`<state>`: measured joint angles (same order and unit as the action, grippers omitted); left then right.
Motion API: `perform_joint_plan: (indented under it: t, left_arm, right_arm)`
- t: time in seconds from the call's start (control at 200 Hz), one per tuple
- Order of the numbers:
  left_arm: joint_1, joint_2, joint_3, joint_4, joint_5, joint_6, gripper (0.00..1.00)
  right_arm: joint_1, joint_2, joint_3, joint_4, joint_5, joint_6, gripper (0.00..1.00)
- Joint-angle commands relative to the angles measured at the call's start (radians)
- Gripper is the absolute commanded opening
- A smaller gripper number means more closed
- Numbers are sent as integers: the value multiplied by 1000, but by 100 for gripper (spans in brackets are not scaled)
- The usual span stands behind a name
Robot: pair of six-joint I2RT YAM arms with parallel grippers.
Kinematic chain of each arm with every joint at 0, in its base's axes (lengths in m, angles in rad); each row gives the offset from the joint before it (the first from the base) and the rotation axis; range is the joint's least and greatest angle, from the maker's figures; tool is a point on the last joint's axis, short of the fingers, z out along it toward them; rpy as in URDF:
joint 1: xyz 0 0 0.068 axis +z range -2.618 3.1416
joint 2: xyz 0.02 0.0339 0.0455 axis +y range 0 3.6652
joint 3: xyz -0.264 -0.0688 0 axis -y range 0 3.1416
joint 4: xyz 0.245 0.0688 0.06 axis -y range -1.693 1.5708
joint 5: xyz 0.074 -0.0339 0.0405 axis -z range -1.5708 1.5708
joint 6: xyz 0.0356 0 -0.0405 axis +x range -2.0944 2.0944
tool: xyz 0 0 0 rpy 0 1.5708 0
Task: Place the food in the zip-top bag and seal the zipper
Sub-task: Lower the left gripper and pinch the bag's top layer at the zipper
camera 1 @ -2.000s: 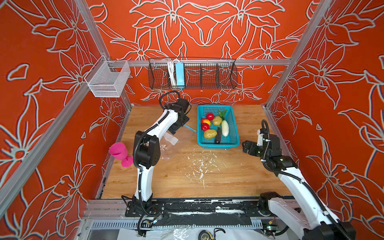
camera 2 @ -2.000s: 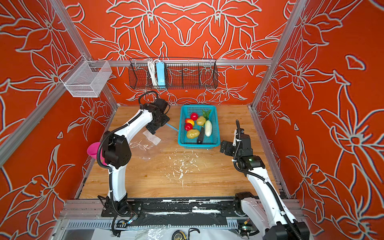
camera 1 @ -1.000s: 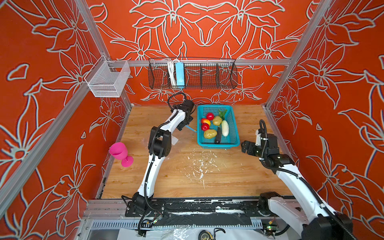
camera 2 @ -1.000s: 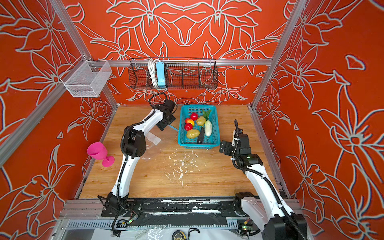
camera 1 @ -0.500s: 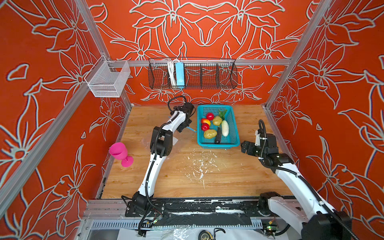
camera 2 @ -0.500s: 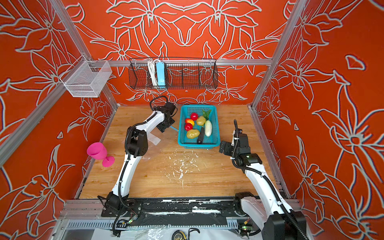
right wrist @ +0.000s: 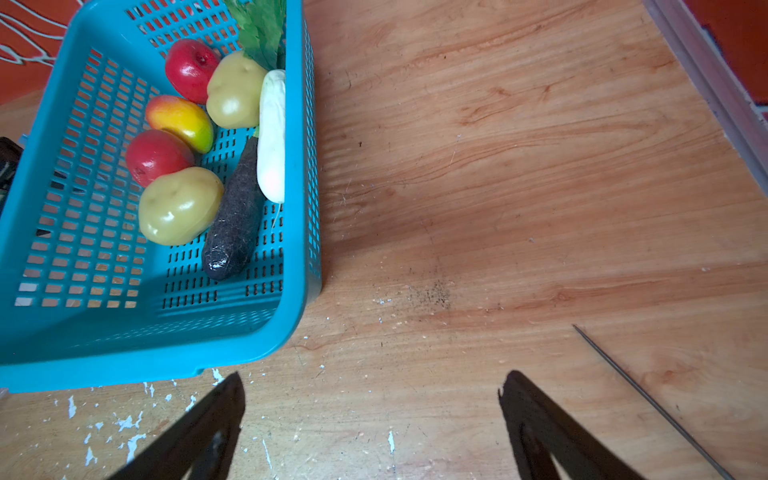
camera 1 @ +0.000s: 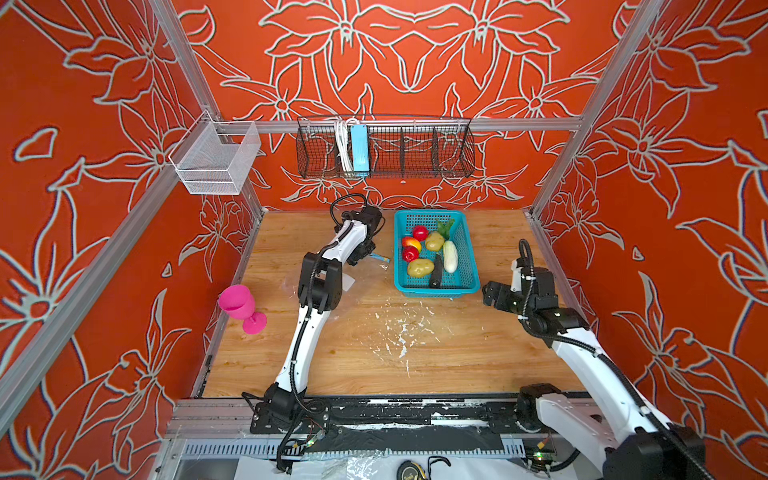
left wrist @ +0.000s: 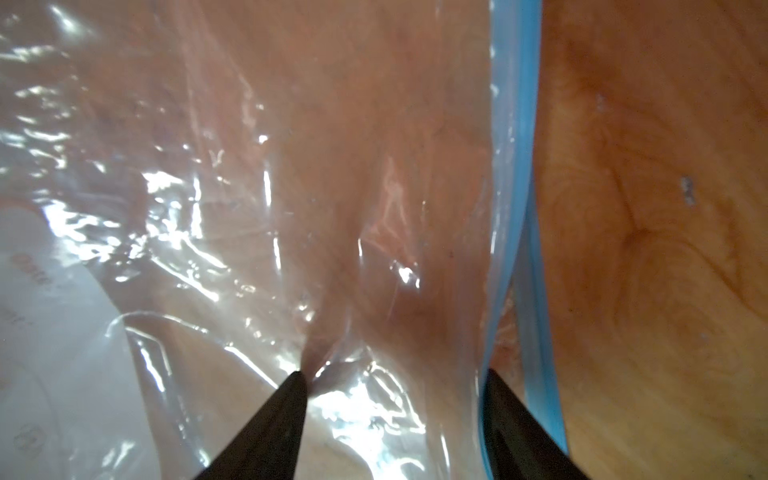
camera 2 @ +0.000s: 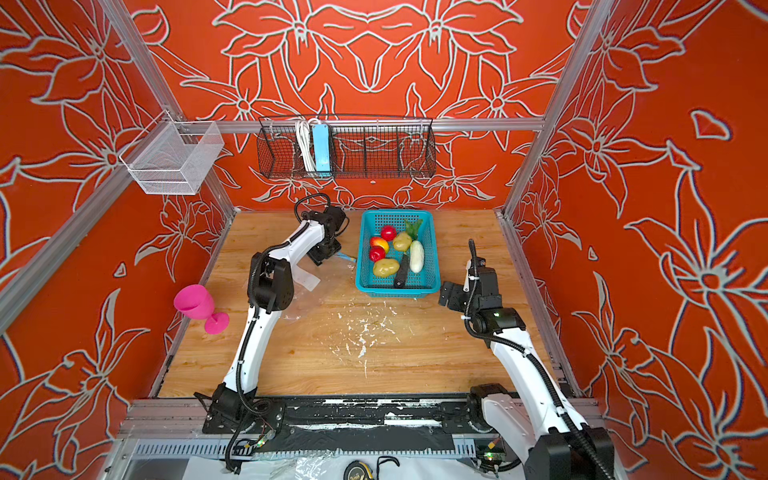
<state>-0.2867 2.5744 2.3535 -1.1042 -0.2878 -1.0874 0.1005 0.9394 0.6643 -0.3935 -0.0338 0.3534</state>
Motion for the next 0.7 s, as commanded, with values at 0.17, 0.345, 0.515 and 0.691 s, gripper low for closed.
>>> perform_joint_plan:
  t: [0.17,0.345,0.515,0.691]
  left_arm:
    - [9,42,-64,-28,-15,47,60]
    - [19,51,-56,-7,21,54,52]
    - [33,55,-56,7,62,60,45]
    - [49,65,-46,15,76,66,39]
  right_arm:
    - [4,-43,15,-36,18,25,98]
    - [5,-63,15,-47,21,27,98]
    - [5,-63,25,-50,23,25,98]
    - [5,-56,29,-43,21,27,98]
